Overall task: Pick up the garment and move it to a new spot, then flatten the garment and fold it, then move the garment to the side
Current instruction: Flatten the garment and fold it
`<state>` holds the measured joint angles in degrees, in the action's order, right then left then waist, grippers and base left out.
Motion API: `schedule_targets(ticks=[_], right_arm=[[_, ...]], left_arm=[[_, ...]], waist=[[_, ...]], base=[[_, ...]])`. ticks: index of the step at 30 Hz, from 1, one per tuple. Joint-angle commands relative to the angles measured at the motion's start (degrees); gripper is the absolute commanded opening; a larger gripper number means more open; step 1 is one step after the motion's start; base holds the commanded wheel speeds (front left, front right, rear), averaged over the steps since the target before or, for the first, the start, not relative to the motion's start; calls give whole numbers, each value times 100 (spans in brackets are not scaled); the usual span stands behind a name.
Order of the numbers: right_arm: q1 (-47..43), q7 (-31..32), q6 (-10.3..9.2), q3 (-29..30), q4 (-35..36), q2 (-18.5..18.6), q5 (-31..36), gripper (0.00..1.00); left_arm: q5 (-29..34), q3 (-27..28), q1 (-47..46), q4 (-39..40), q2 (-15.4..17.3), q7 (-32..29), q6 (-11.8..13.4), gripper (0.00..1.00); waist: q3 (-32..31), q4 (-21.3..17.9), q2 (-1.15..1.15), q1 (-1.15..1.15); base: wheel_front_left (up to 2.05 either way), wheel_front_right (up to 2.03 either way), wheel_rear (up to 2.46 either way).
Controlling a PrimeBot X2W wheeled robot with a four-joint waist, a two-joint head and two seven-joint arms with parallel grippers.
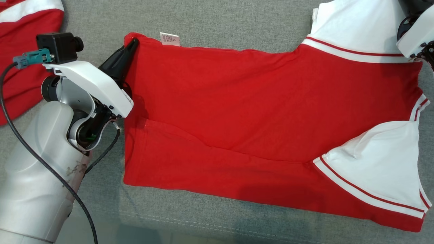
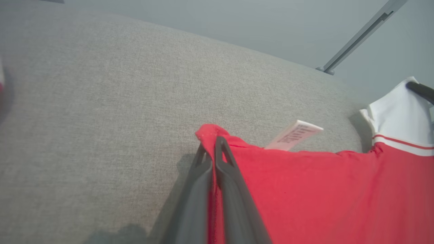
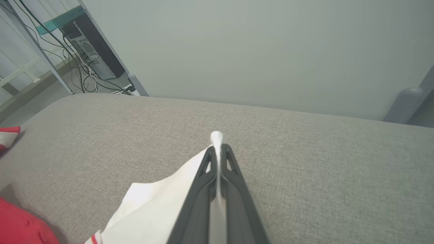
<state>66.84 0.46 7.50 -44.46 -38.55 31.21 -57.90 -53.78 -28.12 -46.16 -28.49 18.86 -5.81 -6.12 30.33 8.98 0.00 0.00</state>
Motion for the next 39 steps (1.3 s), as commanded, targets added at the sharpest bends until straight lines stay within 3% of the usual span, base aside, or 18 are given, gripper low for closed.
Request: schedule_targets(ticks=[1, 8, 14, 25, 32, 39], right_arm=[[-238, -102, -1, -74, 205, 119, -114, 0], [-438, -354, -1, -350, 719, 418, -468, 0], [-863, -759, -1, -525, 1530, 925, -797, 0], [-2528, -1414, -1, -389, 3176, 1682, -1436, 0], [-3866, -1533, -1, 121, 3935, 1807, -1703, 0], [-5091, -1543, -1, 539, 4183, 1510, -1798, 0]], left_arm=[[-24, 245, -7, 133, 284, 101, -55, 0], [-39, 278, 149, 231, 375, 182, -29, 0], [-184, 350, 522, 609, 534, 139, 10, 0], [-571, 714, 1632, 1833, 1049, 87, 296, 0], [-943, 1040, 2649, 2691, 1303, 87, 656, 0], [-1298, 1254, 3472, 3090, 1321, 150, 869, 0]], waist=[[-38, -25, 0, 0], [-190, -95, 0, 0], [-359, -186, 0, 0], [-708, -489, 0, 0], [-917, -633, 0, 0], [-1125, -689, 0, 0]], base=[[0, 0, 0], [0, 0, 0], [0, 0, 0], [0, 0, 0], [0, 0, 0], [0, 0, 0]])
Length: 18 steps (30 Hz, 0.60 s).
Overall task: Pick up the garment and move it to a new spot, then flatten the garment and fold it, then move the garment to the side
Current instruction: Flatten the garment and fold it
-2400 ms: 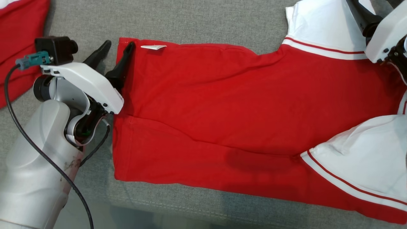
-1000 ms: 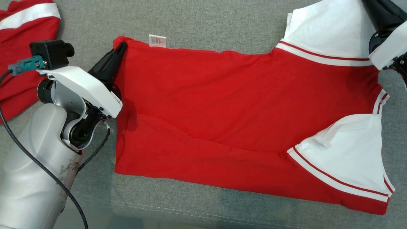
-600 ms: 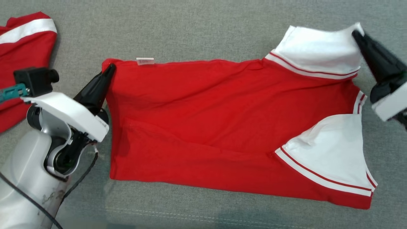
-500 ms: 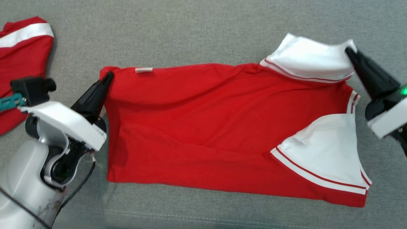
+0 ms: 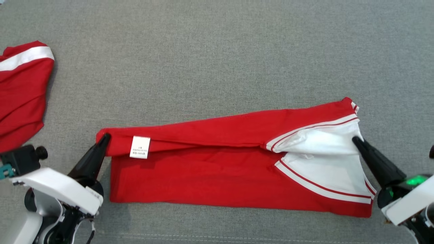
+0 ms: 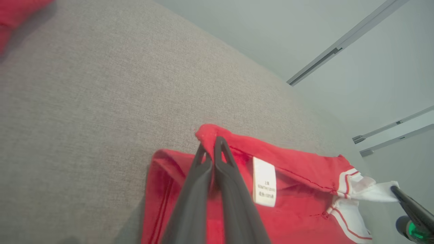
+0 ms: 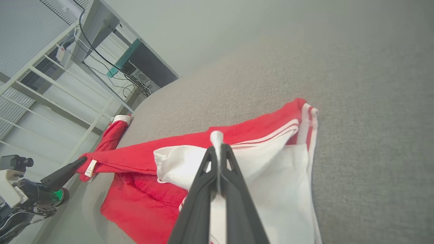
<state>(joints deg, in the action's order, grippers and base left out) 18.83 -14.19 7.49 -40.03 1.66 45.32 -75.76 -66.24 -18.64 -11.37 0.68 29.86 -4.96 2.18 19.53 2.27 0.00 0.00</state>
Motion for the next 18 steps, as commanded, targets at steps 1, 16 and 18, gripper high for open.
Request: schedule_targets(ticks=[1, 16, 18], right_arm=[[-430, -79, 0, 170, 181, 29, -6, 0], [-1500, -27, 0, 572, -127, -427, 115, 100], [-1553, -29, 0, 611, -176, -495, 123, 100]], left_arm=[[-91, 324, 86, 202, 211, 83, 46, 0], [-314, 354, 678, 106, 61, 185, 170, 100], [-231, 409, 705, 94, 48, 347, 197, 100]], waist=[[-74, -25, 0, 0], [-356, -87, 0, 0], [-407, -79, 0, 0]], base=[[0, 0, 0], [0, 0, 0], [0, 0, 0]])
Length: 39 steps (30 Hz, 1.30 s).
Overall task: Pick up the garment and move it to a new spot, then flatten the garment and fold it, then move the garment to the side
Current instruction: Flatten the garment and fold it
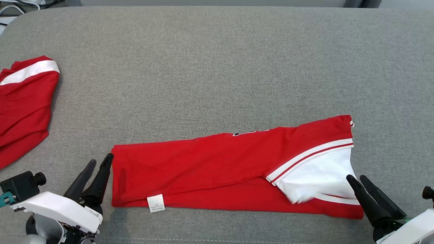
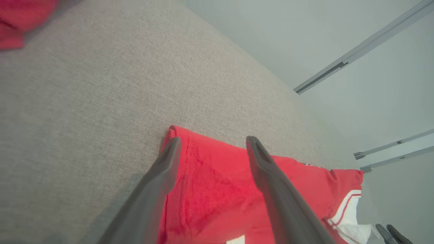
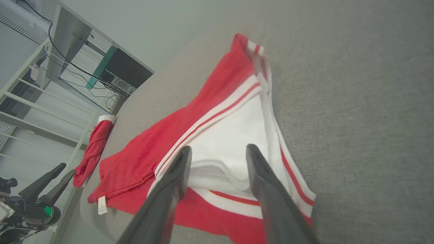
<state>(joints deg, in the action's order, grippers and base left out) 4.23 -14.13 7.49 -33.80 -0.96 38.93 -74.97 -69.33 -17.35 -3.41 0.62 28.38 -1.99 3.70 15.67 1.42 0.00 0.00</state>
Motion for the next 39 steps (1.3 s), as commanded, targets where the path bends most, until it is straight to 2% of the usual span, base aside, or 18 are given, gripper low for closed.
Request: schedule_targets(ticks=[1, 5, 6, 8, 14, 17, 20, 24, 27, 39], right_arm=[[-121, -38, 0, 30, 63, 116, 67, 100], [-191, -66, 0, 386, 70, -3, 268, 100], [-211, -78, 0, 714, -17, -90, 570, 100], [-179, -82, 0, 1196, -104, -307, 1019, 100], [108, -85, 0, 2552, -343, -1255, 3100, 100], [238, -85, 0, 2886, -477, -1717, 4212, 100], [248, -85, 0, 2983, -627, -2059, 5022, 100], [75, -74, 0, 3140, -888, -2356, 5646, 100], [-103, -73, 0, 3215, -1041, -2450, 5873, 100], [-562, -49, 0, 3348, -1322, -2669, 5947, 100]], left_arm=[[139, 293, -74, 104, 204, 120, 64, 100], [629, 352, -59, 208, 258, 574, 289, 100], [976, 363, -97, 310, 273, 832, 524, 100], [1375, 348, -172, 470, 283, 1082, 809, 100], [2523, 162, -413, 887, 291, 1447, 1652, 100], [3021, -38, -477, 1039, 281, 1499, 1958, 100], [3341, -273, -420, 1090, 225, 1514, 2133, 100], [3507, -408, -158, 1069, 138, 1543, 2313, 100], [3545, -464, 51, 1033, 120, 1568, 2349, 100], [3420, -648, 360, 519, 83, 1621, 1983, 100]], waist=[[-41, 11, 0, 0], [-130, 42, 0, 0], [-184, 63, 0, 0], [-244, 74, 0, 0], [-499, 105, 0, 0], [-664, 127, 0, 0], [-833, 151, 0, 0], [-1003, 187, 0, 0], [-1118, 217, 0, 0], [-1429, 222, 0, 0]], base=[[0, 0, 0], [0, 0, 0], [0, 0, 0], [0, 0, 0], [0, 0, 0], [0, 0, 0], [0, 0, 0], [0, 0, 0], [0, 0, 0], [0, 0, 0]])
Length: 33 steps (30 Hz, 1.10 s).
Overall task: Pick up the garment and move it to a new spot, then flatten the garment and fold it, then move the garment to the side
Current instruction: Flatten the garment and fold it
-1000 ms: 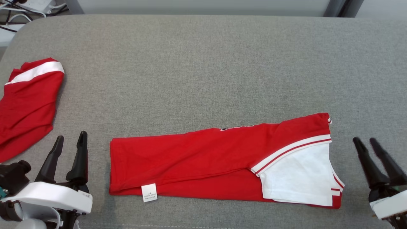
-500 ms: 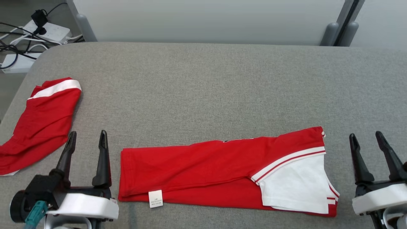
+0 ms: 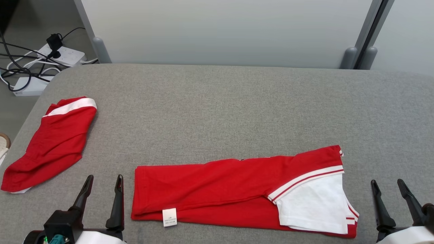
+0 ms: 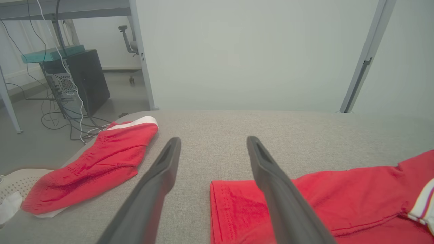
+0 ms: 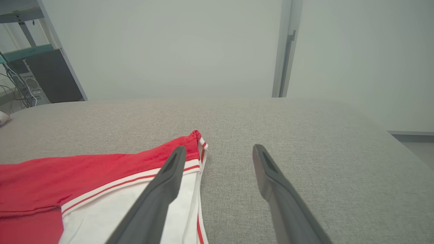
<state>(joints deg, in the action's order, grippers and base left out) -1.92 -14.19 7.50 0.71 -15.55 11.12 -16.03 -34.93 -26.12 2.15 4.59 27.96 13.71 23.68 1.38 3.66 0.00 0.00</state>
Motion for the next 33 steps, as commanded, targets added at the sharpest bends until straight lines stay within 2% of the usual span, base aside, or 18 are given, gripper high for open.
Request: schedule_targets(ticks=[1, 8, 23, 33], right_arm=[[54, -44, -1, -101, 125, 103, 49, 100], [109, -49, -1, -126, 58, 72, 53, 100], [305, -62, -1, -142, -77, 119, -1, 100], [951, 324, -1, -512, -419, 460, -275, 100]], left_arm=[[-22, 221, -204, 80, 133, 41, -27, 100], [-34, 257, -305, 15, 120, 7, -47, 100], [-23, 268, -348, 114, 96, -65, 111, 100], [45, 211, -630, 317, 26, -89, 138, 100]], waist=[[-13, -5, 0, 0], [-81, -24, 0, 0], [30, -5, 0, 0], [582, 215, 0, 0]], base=[[0, 0, 0], [0, 0, 0], [0, 0, 0], [0, 0, 0]])
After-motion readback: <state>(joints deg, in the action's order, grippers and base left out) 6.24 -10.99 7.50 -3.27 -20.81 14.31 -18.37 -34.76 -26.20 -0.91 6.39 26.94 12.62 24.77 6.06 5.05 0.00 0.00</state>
